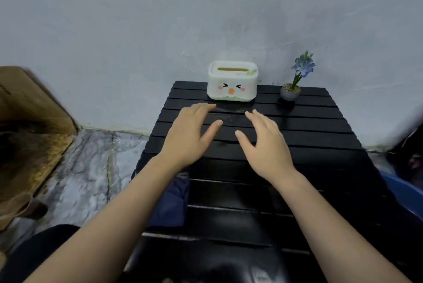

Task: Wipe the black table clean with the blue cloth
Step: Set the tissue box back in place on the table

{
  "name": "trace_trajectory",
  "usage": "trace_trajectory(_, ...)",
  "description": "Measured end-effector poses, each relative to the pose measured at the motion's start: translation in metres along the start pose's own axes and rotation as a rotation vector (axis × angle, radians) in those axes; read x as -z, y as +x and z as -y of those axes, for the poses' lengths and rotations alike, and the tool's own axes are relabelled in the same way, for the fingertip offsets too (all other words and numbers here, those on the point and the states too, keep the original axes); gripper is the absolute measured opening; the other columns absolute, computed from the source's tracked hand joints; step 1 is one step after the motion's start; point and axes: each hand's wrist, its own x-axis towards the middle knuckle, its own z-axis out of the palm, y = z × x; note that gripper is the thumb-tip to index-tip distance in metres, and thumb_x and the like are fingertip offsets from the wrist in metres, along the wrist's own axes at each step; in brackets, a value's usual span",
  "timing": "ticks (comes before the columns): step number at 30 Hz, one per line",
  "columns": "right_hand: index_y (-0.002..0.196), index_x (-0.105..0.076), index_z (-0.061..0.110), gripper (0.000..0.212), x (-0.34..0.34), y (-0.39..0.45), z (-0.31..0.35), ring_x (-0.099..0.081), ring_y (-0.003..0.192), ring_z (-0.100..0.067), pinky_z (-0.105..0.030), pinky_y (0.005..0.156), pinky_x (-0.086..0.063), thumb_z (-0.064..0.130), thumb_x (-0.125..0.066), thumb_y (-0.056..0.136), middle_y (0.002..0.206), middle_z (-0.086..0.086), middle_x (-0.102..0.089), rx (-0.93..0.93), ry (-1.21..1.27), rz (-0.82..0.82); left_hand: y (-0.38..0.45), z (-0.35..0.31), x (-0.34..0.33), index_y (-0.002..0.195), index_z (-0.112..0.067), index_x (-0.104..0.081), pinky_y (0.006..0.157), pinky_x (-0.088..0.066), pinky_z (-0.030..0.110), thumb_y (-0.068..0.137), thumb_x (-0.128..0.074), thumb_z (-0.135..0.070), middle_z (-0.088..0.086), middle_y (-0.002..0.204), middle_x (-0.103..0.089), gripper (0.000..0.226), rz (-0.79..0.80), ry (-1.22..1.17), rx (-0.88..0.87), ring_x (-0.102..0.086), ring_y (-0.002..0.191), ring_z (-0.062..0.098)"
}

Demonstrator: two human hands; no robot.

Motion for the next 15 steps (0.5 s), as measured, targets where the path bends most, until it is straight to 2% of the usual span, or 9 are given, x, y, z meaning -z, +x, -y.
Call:
trace_trajectory(5,0.153,-0.026,0.035,0.077,-0.005,0.086,-0.039,-0.017,0.149,-0.012,-0.034,0.117,-0.024,0.051,-0.065,0.089,0.161,0.007,-0.027,-0.072,0.153,-0.031,0.081,0.043,-0.026,0.153,-0.033,-0.028,0.118,-0.033,0.042,0.093,-0.057,-0.055,-0.006,0.155,-0.038,0.071,0.037,-0.122,0.046,-0.033,0.144,0.017)
trace_trajectory(10,0.15,-0.022,0.048,0.102,-0.026,0.155,-0.075,-0.029,0.134,0.007,-0.021,0.109,-0.026,0.036,-0.087,0.072,0.151,0.018,-0.034,-0.064,0.41,-0.022,0.137,0.082,-0.062,0.151,-0.058,-0.003,0.121,-0.026,0.051,0.074,-0.068,-0.066,-0.003,0.165,-0.02,0.101,0.068,-0.307,0.129,-0.01,0.154,0.015)
trace_trajectory(11,0.151,-0.021,0.048,0.107,-0.03,0.166,-0.081,-0.029,0.135,0.007,-0.022,0.11,-0.028,0.034,-0.089,0.069,0.151,0.018,-0.034,-0.058,0.426,-0.015,0.145,0.089,-0.069,0.149,-0.061,-0.002,0.12,-0.028,0.053,0.072,-0.072,-0.064,-0.003,0.165,-0.02,0.104,0.076,-0.323,0.137,-0.012,0.154,0.017)
trace_trajectory(13,0.152,-0.022,0.045,0.111,-0.039,0.185,-0.093,-0.032,0.14,-0.001,-0.033,0.116,-0.033,0.033,-0.09,0.065,0.15,0.021,-0.034,-0.043,0.473,-0.004,0.157,0.102,-0.081,0.148,-0.063,-0.003,0.116,-0.035,0.052,0.069,-0.079,-0.057,-0.007,0.162,-0.024,0.11,0.09,-0.355,0.146,-0.023,0.151,0.022)
trace_trajectory(14,0.152,-0.023,0.044,0.111,-0.043,0.192,-0.097,-0.036,0.14,-0.006,-0.038,0.116,-0.036,0.034,-0.09,0.064,0.148,0.024,-0.035,-0.043,0.512,0.002,0.162,0.108,-0.087,0.148,-0.063,-0.005,0.113,-0.04,0.046,0.068,-0.082,-0.051,-0.013,0.159,-0.029,0.112,0.092,-0.389,0.152,-0.032,0.147,0.019)
trace_trajectory(15,0.152,-0.025,0.043,0.11,-0.046,0.198,-0.1,-0.041,0.137,-0.009,-0.041,0.114,-0.04,0.032,-0.09,0.063,0.145,0.027,-0.037,-0.046,0.552,0.007,0.165,0.113,-0.092,0.148,-0.063,-0.009,0.107,-0.046,0.034,0.069,-0.085,-0.045,-0.022,0.153,-0.035,0.111,0.089,-0.437,0.156,-0.043,0.14,0.01)
